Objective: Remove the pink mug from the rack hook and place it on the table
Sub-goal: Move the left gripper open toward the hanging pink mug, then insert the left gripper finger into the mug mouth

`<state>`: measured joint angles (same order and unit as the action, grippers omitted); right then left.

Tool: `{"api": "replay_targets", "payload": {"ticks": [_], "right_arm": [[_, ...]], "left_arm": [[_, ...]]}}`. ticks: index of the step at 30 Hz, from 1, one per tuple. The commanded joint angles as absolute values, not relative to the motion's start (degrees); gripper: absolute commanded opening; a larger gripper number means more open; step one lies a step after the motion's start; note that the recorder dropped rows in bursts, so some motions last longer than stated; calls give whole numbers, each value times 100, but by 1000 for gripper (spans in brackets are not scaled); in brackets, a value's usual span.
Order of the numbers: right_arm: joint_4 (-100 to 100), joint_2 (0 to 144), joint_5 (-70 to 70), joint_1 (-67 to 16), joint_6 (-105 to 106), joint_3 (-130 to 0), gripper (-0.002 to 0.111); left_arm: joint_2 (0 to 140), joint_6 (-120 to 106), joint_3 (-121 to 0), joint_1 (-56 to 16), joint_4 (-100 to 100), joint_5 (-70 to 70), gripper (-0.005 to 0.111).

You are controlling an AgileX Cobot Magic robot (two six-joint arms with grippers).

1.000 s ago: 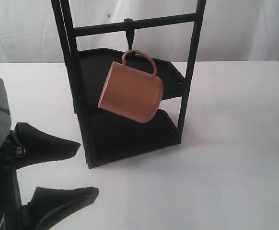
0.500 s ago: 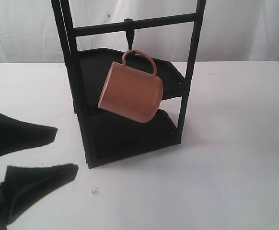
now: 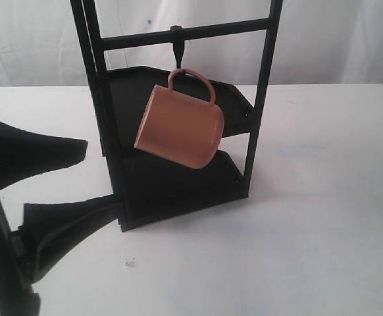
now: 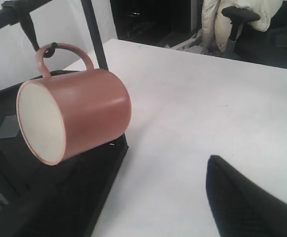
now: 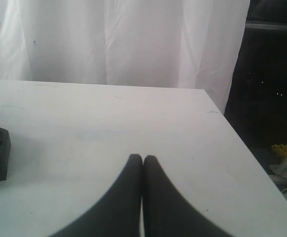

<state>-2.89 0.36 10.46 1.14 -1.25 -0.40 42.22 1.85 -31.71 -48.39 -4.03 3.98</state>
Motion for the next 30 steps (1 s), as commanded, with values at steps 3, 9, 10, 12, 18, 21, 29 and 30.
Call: {"api": "replay_targets", "payload": {"ticks": [3,9,10,12,18,21,29,30], "right_arm": [[-300,0,1021,111,-133,0,0],[-300,0,1021,111,-133,0,0],[-300,0,1021,111,-133,0,0],[-300,0,1021,111,-133,0,0],[-300,0,1021,111,-133,0,0],[-300,0,1021,111,-133,0,0],[-283,0,1021,111,-133,0,0],[-283,0,1021,111,-133,0,0]], "left_arm": [[4832,-155,-3140,-4871,-390,994,72],[5324,-612,-3140,-4497,0,1552,72],[5394,-642,-3140,-4363,174,1552,72],[5540,-631,-3140,-4039,318,1594,72],[5737,-617,-3140,-3782,292,1799,72],[5835,-599,-3140,-3796,283,1878,72],[6107,292,-3140,-3796,-524,2260,72],[6135,499,-3140,-3796,-797,2315,72]]}}
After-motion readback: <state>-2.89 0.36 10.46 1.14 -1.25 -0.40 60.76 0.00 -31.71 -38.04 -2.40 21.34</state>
